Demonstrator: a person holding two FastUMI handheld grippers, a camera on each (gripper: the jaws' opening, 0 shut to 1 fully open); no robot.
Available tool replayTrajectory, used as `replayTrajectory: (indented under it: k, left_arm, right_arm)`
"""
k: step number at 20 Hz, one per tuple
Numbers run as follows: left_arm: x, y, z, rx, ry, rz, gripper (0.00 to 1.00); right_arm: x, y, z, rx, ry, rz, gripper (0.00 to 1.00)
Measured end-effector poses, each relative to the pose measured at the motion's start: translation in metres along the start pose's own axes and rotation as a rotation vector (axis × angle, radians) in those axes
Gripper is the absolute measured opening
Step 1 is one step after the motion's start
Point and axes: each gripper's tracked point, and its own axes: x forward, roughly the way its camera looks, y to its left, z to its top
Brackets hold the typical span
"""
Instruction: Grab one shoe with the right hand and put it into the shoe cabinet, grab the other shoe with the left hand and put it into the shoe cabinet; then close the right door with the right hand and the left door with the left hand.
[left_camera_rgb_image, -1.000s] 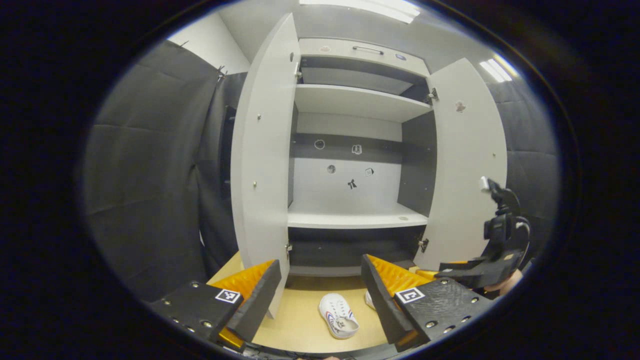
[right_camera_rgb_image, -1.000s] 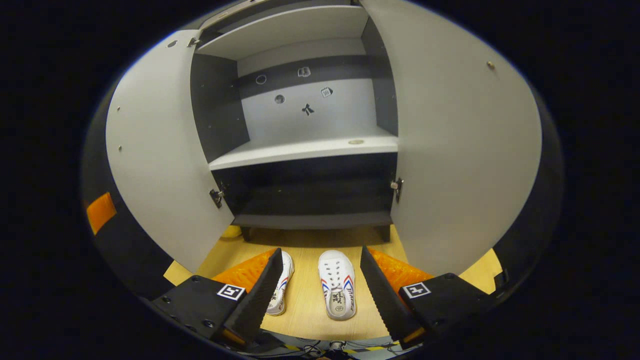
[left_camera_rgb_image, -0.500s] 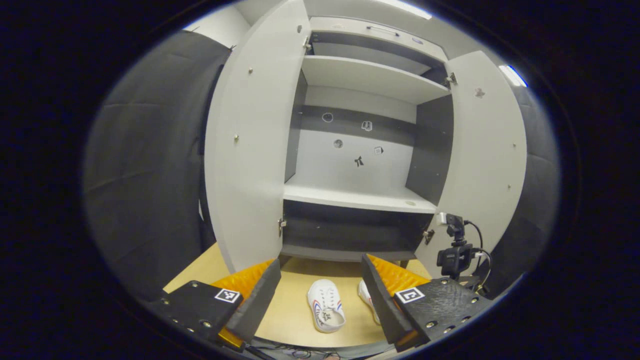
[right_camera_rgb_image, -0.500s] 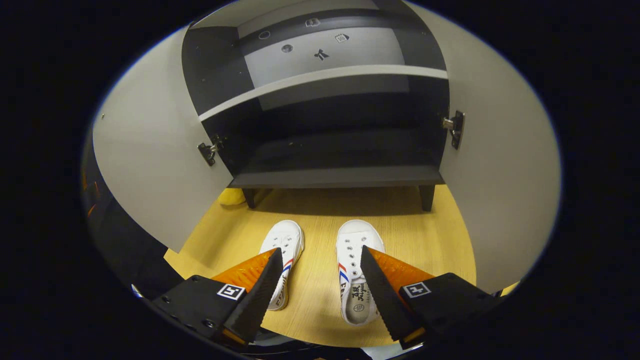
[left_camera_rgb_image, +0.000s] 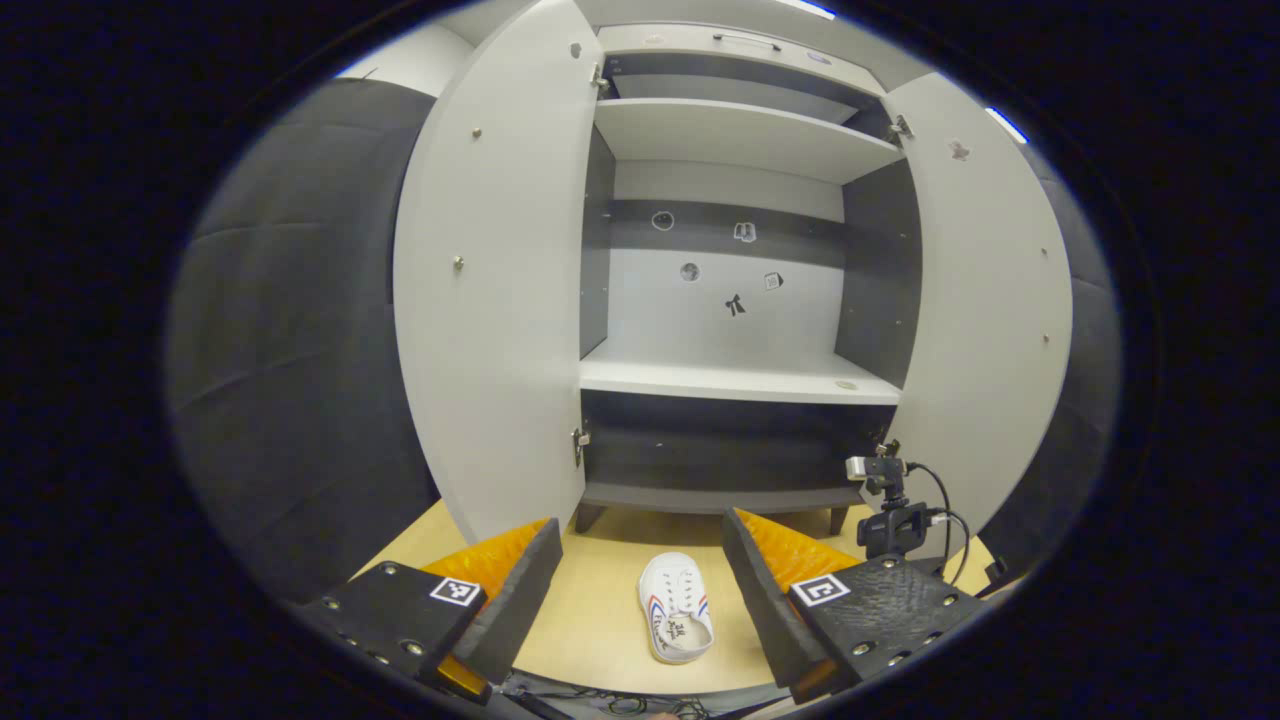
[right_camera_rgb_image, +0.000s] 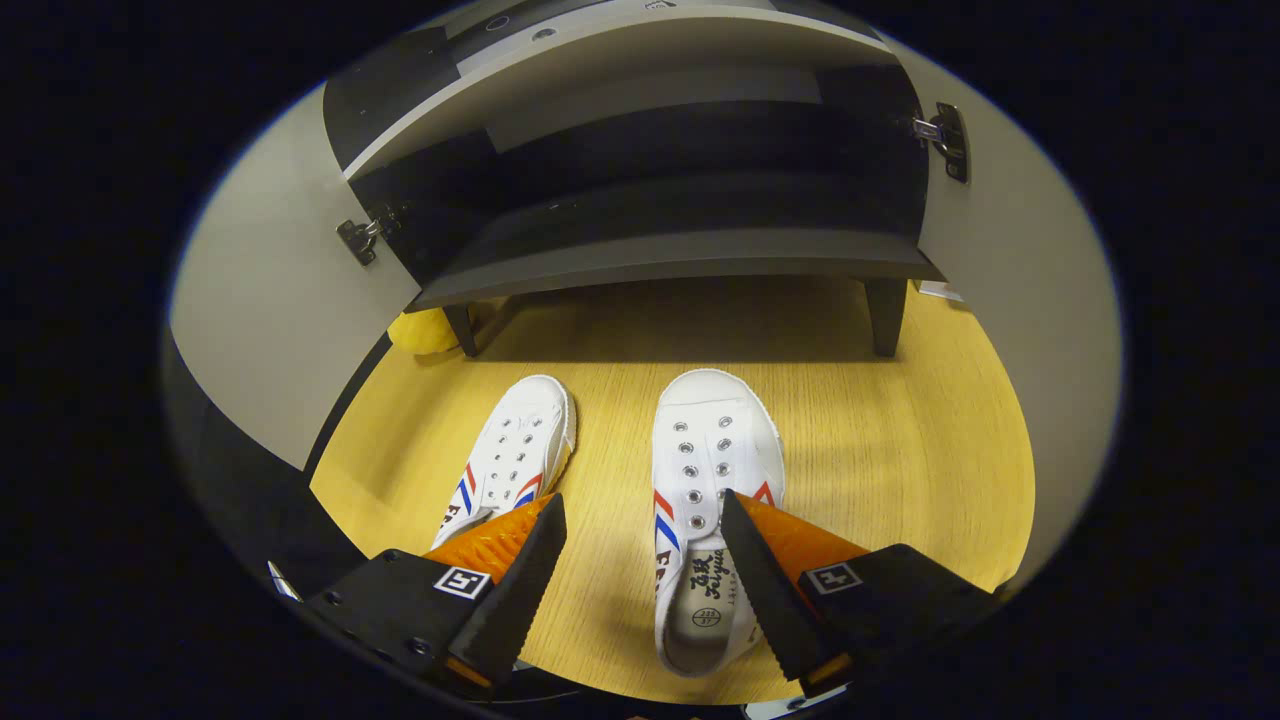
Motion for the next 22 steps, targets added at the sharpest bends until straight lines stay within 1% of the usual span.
replayTrajectory:
  k: [4,6,7,8,9,10,11,12,13,14,15,16,17,19,20,21,22]
  left_arm:
    - [-0.001,0.002,-0.006,0.003,0.007,0.009,0.94]
    - [-0.001,0.005,-0.009,0.000,0.014,0.017,0.94]
    - [0.000,0.006,-0.009,-0.008,0.016,0.019,0.94]
    - [0.001,0.007,-0.010,-0.016,0.016,0.020,0.94]
    - [0.001,0.007,-0.010,-0.020,0.016,0.020,0.94]
    - [0.000,0.008,-0.011,-0.019,0.015,0.021,0.94]
    - [0.001,0.010,-0.011,-0.015,0.013,0.022,0.96]
    - [0.001,0.011,-0.011,-0.011,0.011,0.023,0.97]
    - [0.002,0.011,-0.011,-0.012,0.010,0.019,0.98]
    - [0.002,0.010,-0.014,-0.023,0.016,0.009,0.97]
    - [0.003,0.011,-0.015,-0.038,0.021,0.007,0.96]
    - [0.003,0.011,-0.015,-0.049,0.021,0.006,0.94]
    - [0.003,0.012,-0.017,-0.053,0.020,0.007,0.96]
    - [0.003,0.011,-0.019,-0.051,0.024,0.006,0.94]
    - [0.003,0.009,-0.020,-0.046,0.026,0.005,0.96]
    - [0.003,0.007,-0.021,-0.039,0.026,0.001,0.96]
    - [0.004,0.004,-0.022,-0.034,0.026,-0.005,0.96]
  right_arm:
    - [0.017,0.002,-0.012,0.001,0.054,0.001,0.99]
    - [0.026,-0.001,-0.015,0.009,0.085,-0.018,0.99]
    - [0.031,-0.002,-0.017,0.006,0.098,-0.027,0.93]
    - [0.034,-0.002,-0.019,-0.008,0.118,-0.035,0.90]
    - [0.036,-0.005,-0.021,-0.043,0.123,-0.057,0.92]
    - [0.037,-0.006,-0.022,-0.079,0.129,-0.073,0.91]
    - [0.037,-0.008,-0.024,-0.123,0.130,-0.093,0.82]
    - [0.037,-0.012,-0.024,-0.155,0.124,-0.127,0.86]
    - [0.038,-0.018,-0.024,-0.171,0.118,-0.169,0.73]
    - [0.037,-0.023,-0.023,-0.178,0.116,-0.199,0.67]
    - [0.035,-0.027,-0.022,-0.187,0.118,-0.219,0.41]
    - [0.038,-0.026,-0.022,-0.193,0.119,-0.213,0.37]
    - [0.035,-0.026,-0.022,-0.219,0.129,-0.201,0.30]
    - [0.034,-0.025,-0.022,-0.280,0.144,-0.160,0.29]
    - [0.030,-0.023,-0.019,-0.267,0.135,-0.165,0.26]
    - [0.027,-0.024,-0.017,-0.269,0.141,-0.147,0.13]
    - [0.026,-0.026,-0.018,-0.254,0.145,-0.137,0.13]
